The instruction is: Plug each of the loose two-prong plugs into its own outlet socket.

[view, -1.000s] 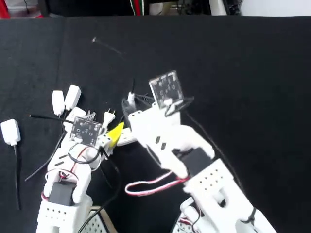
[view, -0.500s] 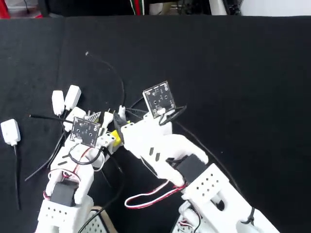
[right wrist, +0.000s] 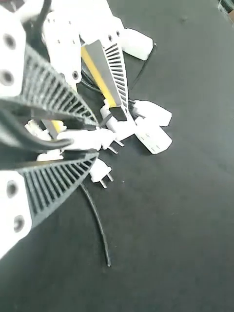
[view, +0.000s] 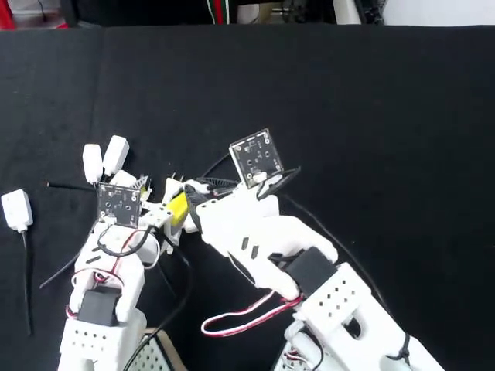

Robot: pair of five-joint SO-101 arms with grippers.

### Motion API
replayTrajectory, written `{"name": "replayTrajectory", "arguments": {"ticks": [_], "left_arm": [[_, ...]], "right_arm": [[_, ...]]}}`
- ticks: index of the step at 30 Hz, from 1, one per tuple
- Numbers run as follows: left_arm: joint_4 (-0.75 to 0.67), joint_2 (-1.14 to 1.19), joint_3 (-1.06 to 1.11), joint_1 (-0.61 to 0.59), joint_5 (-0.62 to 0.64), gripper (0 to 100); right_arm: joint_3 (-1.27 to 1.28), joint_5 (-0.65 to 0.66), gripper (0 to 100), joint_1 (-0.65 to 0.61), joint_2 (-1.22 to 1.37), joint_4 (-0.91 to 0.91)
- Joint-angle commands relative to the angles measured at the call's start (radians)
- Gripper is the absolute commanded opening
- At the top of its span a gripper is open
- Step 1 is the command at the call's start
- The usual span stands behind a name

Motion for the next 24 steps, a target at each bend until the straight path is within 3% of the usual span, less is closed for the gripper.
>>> {"name": "replayTrajectory", "arguments": {"ticks": [1,4,7,16,24], "left_arm": [[0.209,-0.008,-0.097,-0.048,-0.203,30],[0.373,-0.008,-0.156,-0.153,-0.33,30],[0.437,-0.008,-0.165,-0.266,-0.339,30],[0.442,-0.008,-0.081,-0.404,-0.342,30],[0.445,-0.008,-0.071,-0.435,-0.342,30]], "right_arm": [[-0.051,0.051,1.1,0.058,0.008,0.041],[-0.079,0.077,1.1,0.086,0.061,0.11],[-0.114,0.087,1.1,0.11,0.197,0.129],[-0.283,0.08,1.1,0.15,0.647,0.115],[-0.278,0.032,1.1,0.157,0.685,0.095]]}}
